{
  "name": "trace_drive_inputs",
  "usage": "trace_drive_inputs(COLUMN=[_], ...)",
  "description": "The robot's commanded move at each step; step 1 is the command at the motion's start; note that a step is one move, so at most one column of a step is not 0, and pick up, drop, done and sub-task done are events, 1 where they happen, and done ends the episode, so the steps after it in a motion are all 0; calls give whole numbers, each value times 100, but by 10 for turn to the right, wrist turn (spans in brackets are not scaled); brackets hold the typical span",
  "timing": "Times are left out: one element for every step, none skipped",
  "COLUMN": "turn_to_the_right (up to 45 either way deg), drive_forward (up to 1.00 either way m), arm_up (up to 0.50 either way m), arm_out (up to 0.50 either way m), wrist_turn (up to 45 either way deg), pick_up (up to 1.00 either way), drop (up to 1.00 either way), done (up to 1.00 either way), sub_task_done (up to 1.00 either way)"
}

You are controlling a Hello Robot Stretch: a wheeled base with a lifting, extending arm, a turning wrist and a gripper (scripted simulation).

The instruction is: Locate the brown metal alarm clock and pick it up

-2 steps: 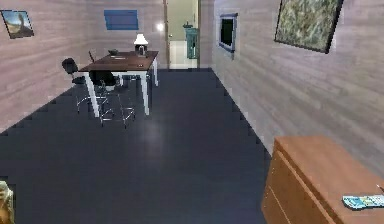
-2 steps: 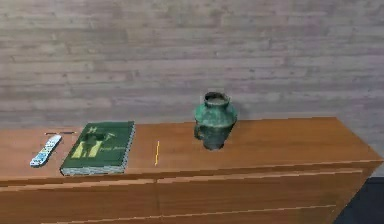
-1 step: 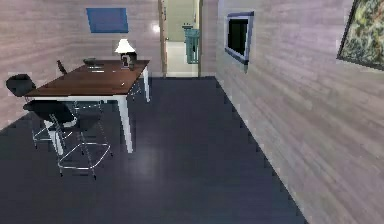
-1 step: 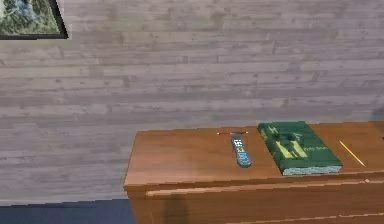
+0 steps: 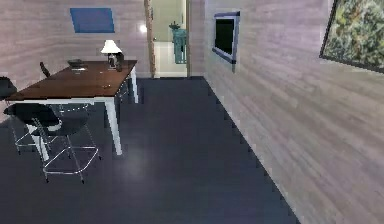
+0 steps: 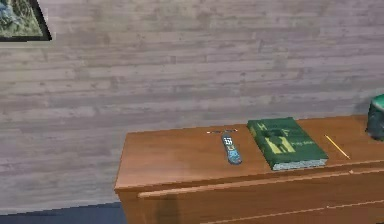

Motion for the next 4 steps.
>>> trace_drive_inputs(turn_to_the_right=[0, 0, -360, 0], drive_forward=[100, 85, 0, 25], arm_up=[0, 0, 0, 0], arm_out=[0, 0, 0, 0], wrist_turn=[0, 0, 0, 0], pick_up=[0, 0, 0, 0], drop=[0, 0, 0, 0], done=[0, 0, 0, 0], sub_task_done=[0, 0, 0, 0])
